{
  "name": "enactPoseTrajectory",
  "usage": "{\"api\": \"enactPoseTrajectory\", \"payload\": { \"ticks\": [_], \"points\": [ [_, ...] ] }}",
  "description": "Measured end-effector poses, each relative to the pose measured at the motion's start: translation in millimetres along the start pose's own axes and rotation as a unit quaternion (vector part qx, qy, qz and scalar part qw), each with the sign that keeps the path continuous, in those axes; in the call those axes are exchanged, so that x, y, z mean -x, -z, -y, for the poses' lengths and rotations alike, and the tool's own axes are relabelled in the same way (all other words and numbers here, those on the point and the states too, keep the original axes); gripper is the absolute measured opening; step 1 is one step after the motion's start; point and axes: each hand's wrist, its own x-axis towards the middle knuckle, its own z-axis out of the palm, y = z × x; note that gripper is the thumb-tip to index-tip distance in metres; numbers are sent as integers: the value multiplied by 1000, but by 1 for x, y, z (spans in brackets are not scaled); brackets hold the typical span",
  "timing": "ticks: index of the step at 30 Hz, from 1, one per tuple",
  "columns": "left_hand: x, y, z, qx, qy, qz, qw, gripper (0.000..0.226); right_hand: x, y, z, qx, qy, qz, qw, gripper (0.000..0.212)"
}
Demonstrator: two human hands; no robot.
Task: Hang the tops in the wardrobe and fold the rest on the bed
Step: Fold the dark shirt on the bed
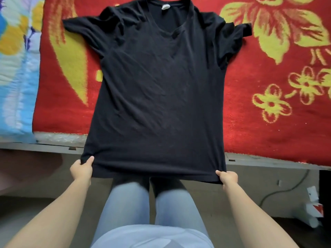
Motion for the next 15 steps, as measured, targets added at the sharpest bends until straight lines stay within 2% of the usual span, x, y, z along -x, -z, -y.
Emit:
{"api": "enactPoseTrajectory", "payload": {
  "ticks": [3,6,10,15],
  "points": [
    [6,-6,-3,-136,-11,-12,991,21,7,-7,12,118,15,-32,992,37],
    [8,-18,-32,-217,-64,-1,974,47,16,-10,48,151,78,-44,985,53],
    [10,-44,-91,-210,-185,10,960,56,28,-14,116,137,163,-64,975,57],
    [12,-76,-177,-210,-268,45,939,60,47,-18,200,127,213,-77,966,50]
  ]
}}
